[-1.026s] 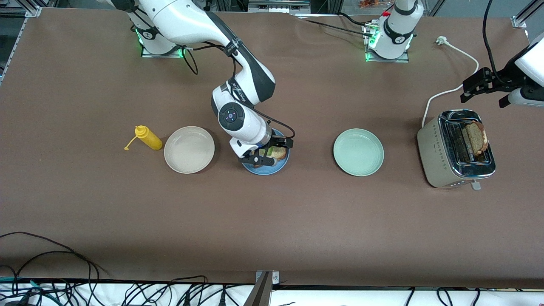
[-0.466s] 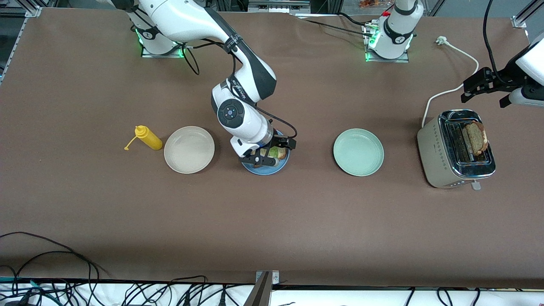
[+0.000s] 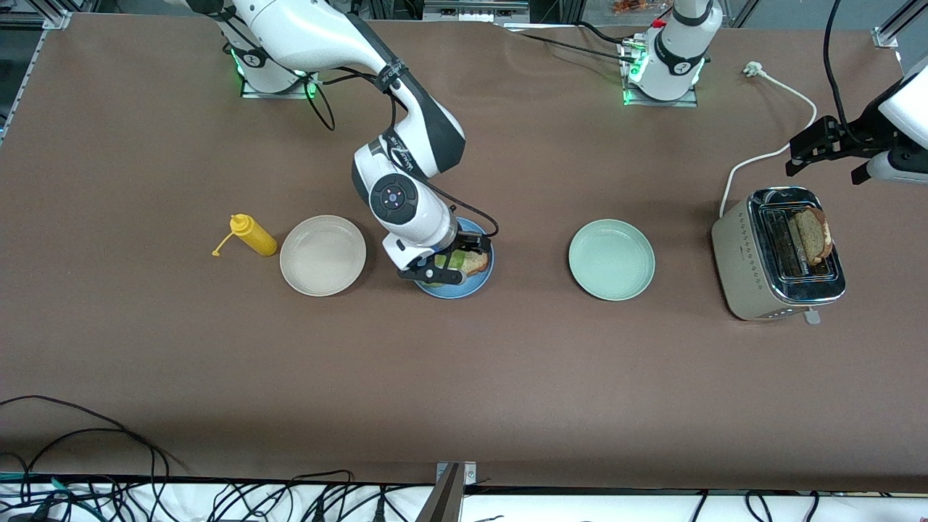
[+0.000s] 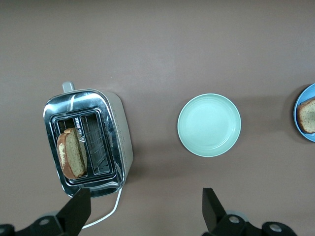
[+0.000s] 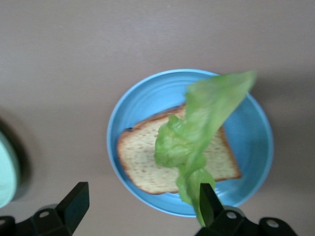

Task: Make sandwich in blue plate with both arms
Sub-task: 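Withdraw the right gripper and move it toward the yellow bottle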

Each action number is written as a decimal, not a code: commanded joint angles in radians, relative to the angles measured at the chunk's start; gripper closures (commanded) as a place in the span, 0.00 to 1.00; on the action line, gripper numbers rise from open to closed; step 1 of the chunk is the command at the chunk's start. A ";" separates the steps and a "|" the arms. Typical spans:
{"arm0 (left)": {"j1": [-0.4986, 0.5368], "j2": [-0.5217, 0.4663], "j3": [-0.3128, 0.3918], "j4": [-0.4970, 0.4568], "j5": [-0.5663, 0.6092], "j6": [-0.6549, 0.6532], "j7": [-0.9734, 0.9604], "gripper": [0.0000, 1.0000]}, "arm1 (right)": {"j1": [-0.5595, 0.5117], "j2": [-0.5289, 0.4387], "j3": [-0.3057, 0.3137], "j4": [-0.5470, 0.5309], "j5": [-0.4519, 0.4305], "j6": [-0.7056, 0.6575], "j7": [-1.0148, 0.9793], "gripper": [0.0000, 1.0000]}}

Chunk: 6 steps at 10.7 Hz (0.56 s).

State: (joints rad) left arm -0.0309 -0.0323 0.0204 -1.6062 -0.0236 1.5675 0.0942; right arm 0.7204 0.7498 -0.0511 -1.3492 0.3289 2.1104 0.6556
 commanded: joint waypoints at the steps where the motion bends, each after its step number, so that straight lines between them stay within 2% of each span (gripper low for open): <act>1: 0.006 0.006 -0.005 0.015 -0.010 -0.004 -0.005 0.00 | 0.001 -0.018 -0.001 0.007 -0.103 -0.096 0.016 0.00; 4: 0.011 0.006 -0.007 0.015 -0.010 -0.004 -0.005 0.00 | 0.002 -0.026 -0.001 0.007 -0.108 -0.107 0.016 0.00; 6: 0.011 0.008 -0.007 0.015 -0.010 -0.004 -0.005 0.00 | 0.005 -0.046 -0.001 0.007 -0.117 -0.160 0.021 0.00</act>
State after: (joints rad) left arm -0.0296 -0.0318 0.0204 -1.6062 -0.0236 1.5675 0.0942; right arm 0.7210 0.7364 -0.0539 -1.3487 0.2427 2.0204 0.6557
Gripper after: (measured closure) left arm 0.000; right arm 0.000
